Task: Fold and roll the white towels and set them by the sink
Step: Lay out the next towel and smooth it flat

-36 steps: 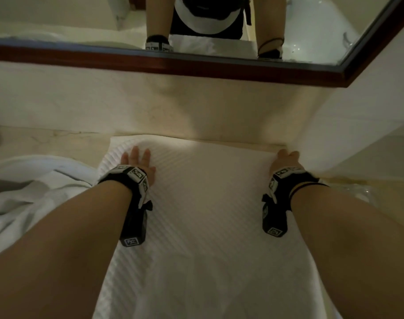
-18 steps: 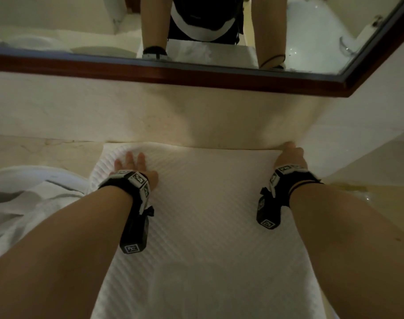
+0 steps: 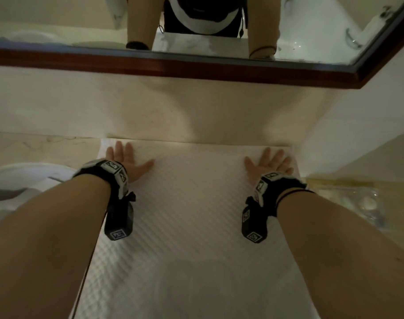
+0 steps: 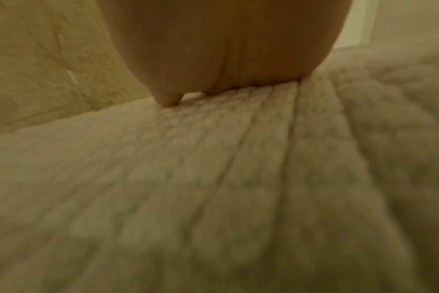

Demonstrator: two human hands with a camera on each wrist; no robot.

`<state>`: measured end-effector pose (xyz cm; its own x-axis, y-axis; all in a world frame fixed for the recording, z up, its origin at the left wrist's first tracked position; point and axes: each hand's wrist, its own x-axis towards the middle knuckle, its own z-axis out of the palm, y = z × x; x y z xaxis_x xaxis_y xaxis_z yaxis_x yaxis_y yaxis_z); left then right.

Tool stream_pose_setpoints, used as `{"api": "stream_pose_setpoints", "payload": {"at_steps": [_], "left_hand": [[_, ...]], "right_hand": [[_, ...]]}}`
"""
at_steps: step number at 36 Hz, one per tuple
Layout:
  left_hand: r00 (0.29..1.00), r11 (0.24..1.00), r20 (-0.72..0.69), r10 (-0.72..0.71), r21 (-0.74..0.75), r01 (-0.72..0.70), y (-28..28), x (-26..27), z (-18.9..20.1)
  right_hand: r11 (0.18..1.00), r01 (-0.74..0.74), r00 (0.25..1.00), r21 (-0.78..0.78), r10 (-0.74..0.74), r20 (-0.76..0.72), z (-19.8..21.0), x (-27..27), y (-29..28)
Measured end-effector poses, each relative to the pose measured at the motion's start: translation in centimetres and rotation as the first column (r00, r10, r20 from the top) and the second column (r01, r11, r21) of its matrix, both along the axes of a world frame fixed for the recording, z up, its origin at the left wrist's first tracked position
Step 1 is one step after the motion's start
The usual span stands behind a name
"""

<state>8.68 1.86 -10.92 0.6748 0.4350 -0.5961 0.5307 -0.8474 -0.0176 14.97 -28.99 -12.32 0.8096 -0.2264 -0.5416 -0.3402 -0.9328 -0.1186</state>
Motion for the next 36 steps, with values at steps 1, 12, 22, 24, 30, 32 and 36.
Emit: {"api": "stream_pose_setpoints", "payload": {"at_steps": [1, 12, 22, 24, 30, 32, 36], "left_hand": [[1.0, 1.0, 0.003, 0.003, 0.009, -0.003, 0.1, 0.0, -0.2], [0.998, 0.998, 0.052, -0.017, 0.066, 0.014, 1.1, -2.1, 0.8], [0.997, 0.998, -0.049, -0.06, 0.017, 0.061, 4.9, -10.9, 4.5], [0.994, 0.995, -0.05, -0.098, 0.021, 0.1, 6.1, -12.7, 4.6], [0.945, 0.945, -0.002, -0.326, -0.033, 0.326, 7.7, -18.5, 5.1], [0.917, 0.916, 0.013, -0.398, -0.057, 0.398, 7.5, -20.7, 4.9], [0.895, 0.887, -0.04, -0.444, -0.163, 0.433, 6.7, -24.9, 4.5]], "right_hand": [[1.0, -0.009, 1.0, -0.007, 0.009, -0.011, 0.1, 0.1, -0.1], [0.996, -0.081, 0.997, -0.032, 0.081, -0.005, 2.0, -0.9, -0.1], [0.961, -0.26, 0.964, -0.089, 0.264, 0.034, 5.6, -11.3, 7.6], [0.961, -0.258, 0.963, -0.095, 0.264, 0.053, 5.6, -14.5, 9.1], [0.979, -0.186, 0.979, -0.081, 0.192, 0.068, 5.1, -24.7, 13.2], [0.987, -0.149, 0.987, -0.059, 0.153, 0.057, 4.6, -28.5, 14.5], [0.998, -0.061, 0.998, 0.006, 0.061, 0.015, 3.6, -35.9, 17.5]]}}
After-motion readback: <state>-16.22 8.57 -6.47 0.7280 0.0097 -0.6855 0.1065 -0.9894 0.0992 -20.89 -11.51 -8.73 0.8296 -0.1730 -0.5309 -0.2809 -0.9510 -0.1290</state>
